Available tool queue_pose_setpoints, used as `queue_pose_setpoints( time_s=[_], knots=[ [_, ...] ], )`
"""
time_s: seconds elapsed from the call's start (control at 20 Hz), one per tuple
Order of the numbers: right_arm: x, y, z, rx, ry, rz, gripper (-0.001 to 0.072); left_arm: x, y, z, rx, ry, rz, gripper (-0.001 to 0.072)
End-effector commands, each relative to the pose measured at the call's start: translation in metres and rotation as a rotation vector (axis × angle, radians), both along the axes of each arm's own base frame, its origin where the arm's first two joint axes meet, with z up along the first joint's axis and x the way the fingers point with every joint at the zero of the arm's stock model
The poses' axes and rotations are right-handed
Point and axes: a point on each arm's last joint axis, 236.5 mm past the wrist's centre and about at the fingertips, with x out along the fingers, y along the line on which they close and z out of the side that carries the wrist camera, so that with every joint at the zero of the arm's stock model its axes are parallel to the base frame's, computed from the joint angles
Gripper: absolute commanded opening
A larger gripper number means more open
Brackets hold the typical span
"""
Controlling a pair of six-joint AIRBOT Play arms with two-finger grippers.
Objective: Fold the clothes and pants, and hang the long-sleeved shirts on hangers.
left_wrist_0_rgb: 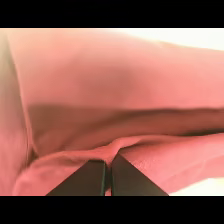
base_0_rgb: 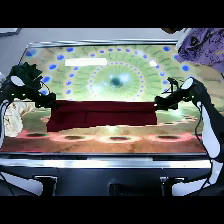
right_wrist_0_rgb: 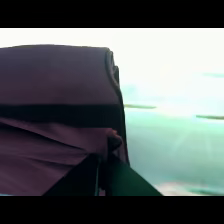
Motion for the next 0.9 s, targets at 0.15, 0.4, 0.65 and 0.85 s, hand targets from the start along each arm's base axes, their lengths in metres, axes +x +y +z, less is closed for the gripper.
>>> queue_pose_setpoints(
  time_s=[0.15,0.4,0.65,0.85],
  knots=[
    [0.005,0.016,-0.008,0.088,0.045,-0.054,0.0423,0.014,-0.003,-0.019,-0.003,0.028,0.023,0.0454],
    [0.005,-0.029,0.034,0.198,0.049,-0.126,0.0621,0.029,0.014,0.028,0.006,-0.036,0.073,0.0569],
    [-0.007,-0.017,0.001,0.418,0.116,-0.145,0.0616,0.032,0.027,0.071,0.069,-0.13,0.093,0.0569],
    [-0.011,0.005,-0.03,0.428,0.135,-0.137,0.057,0.03,0.031,0.086,0.093,-0.16,0.097,0.0569]
  ],
)
